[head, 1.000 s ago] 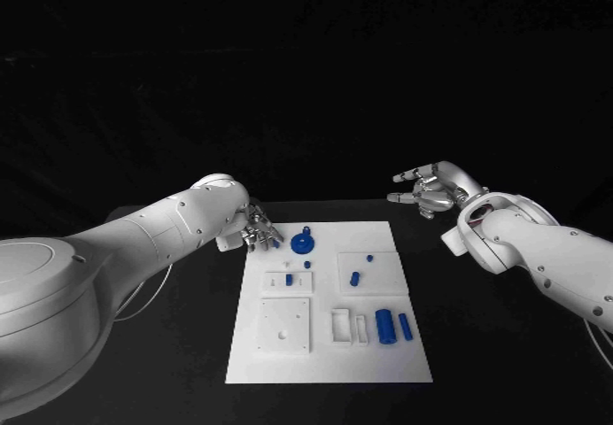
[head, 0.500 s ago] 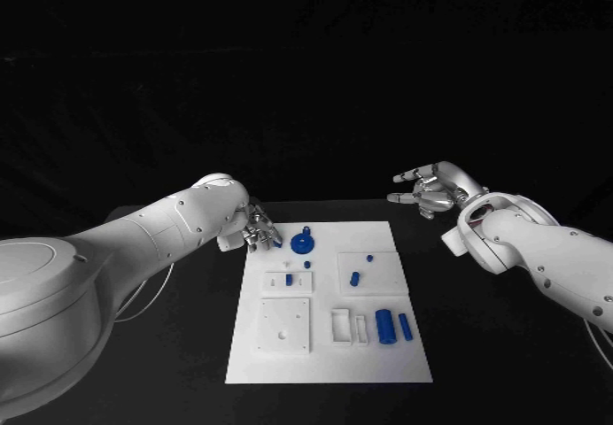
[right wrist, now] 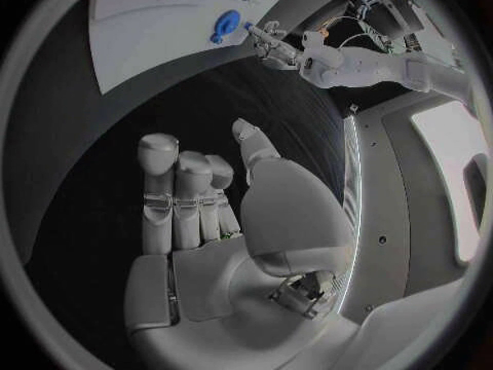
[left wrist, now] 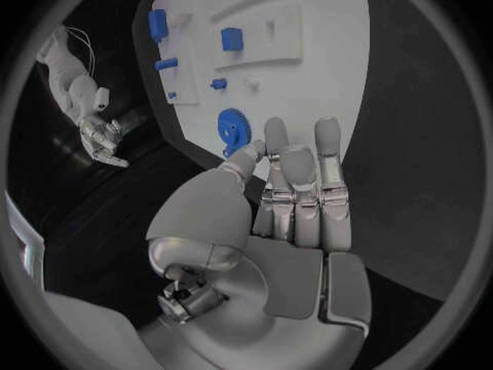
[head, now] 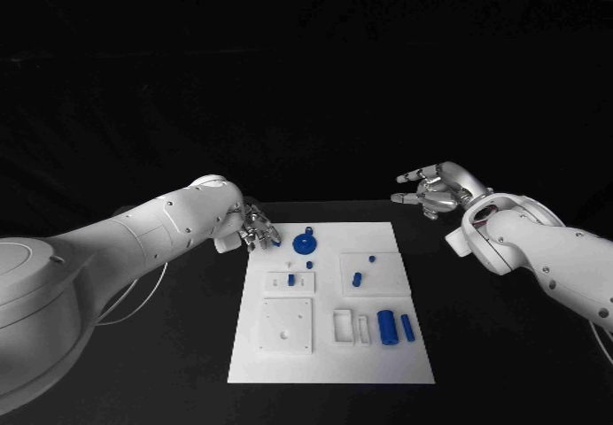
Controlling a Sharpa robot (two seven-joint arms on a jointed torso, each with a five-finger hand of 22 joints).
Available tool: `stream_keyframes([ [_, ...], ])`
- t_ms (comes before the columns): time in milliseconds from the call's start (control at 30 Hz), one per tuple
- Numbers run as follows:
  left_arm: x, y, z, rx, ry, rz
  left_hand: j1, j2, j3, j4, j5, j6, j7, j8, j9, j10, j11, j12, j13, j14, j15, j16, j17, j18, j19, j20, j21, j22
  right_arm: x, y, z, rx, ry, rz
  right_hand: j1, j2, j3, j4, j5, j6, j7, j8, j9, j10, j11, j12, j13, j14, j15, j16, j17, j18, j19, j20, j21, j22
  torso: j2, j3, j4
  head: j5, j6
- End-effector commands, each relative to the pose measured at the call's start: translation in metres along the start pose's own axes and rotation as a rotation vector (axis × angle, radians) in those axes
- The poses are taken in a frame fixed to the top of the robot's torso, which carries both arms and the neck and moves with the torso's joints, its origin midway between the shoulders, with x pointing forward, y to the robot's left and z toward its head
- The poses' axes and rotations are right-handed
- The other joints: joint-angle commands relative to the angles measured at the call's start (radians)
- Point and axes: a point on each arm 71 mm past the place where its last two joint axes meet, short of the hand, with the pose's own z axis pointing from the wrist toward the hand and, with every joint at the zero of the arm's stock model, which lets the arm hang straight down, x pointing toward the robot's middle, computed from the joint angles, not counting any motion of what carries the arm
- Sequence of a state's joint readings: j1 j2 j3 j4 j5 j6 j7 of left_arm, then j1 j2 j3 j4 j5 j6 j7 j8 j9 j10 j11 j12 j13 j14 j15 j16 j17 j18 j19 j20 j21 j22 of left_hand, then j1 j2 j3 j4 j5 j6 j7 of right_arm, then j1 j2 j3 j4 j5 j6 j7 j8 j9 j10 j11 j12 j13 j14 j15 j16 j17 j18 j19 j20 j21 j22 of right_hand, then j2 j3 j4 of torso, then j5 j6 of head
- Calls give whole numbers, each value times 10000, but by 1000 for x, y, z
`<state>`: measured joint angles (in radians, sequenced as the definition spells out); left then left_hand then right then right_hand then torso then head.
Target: Assemble the parts on the task board
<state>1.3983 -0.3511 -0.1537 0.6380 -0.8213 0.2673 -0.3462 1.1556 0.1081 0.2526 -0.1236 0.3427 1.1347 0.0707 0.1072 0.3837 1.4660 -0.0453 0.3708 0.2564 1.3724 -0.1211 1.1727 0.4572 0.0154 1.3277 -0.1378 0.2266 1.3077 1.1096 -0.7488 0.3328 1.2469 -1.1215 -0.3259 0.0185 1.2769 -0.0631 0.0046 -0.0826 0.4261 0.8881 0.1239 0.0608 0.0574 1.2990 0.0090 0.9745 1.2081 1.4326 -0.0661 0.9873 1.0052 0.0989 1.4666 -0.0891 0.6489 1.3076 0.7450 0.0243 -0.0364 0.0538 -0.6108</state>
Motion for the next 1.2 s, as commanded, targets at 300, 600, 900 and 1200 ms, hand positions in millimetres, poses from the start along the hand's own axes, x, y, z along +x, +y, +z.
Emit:
stream_keyframes([
  [300,2,3,-26,422,-781,-1413,-896,-545,1100,-755,1923,947,-768,298,3356,499,-197,1028,-64,358,-105,164,477,-42,124,-107,454,178,-4,-3,-2,4,23,-52,-3,-30,-8,-14,120,55,-32,-34,3,-48,-43,-13,-4,38,-9,-64,1,192,509,43,-17,227,-100,-9,183,-15,-93],
  [600,15,7,-46,613,-727,-1505,-1028,-742,1149,-770,2166,1357,-908,105,4407,499,-280,1602,-118,464,-121,424,1311,10,74,-87,786,176,-4,-4,-2,22,17,-43,13,-34,-5,-25,118,60,-32,-33,4,-45,-42,-5,0,40,-8,-56,9,191,510,43,-11,228,-201,-15,278,8,-193],
  [900,37,12,-55,791,-1065,-1060,-999,-825,1205,-711,2274,1452,-929,-73,4883,506,-290,1686,-177,492,-134,462,1517,64,58,-81,952,158,-3,-3,-2,20,38,-27,13,-34,-5,-25,118,60,-32,-33,4,-45,-42,-5,0,40,-8,-56,9,191,510,43,-11,228,-229,-9,295,44,-278],
  [1200,53,18,-54,833,-1805,-930,-915,-867,1207,-549,2238,1497,-918,-202,4823,505,-279,1733,-191,501,-117,483,1492,122,63,-35,1017,153,-2,-3,-2,17,65,-19,15,-20,0,-56,125,57,-29,-33,4,-54,-42,-20,-8,39,-9,-69,2,193,509,42,-35,215,-224,-11,291,34,-288],
])
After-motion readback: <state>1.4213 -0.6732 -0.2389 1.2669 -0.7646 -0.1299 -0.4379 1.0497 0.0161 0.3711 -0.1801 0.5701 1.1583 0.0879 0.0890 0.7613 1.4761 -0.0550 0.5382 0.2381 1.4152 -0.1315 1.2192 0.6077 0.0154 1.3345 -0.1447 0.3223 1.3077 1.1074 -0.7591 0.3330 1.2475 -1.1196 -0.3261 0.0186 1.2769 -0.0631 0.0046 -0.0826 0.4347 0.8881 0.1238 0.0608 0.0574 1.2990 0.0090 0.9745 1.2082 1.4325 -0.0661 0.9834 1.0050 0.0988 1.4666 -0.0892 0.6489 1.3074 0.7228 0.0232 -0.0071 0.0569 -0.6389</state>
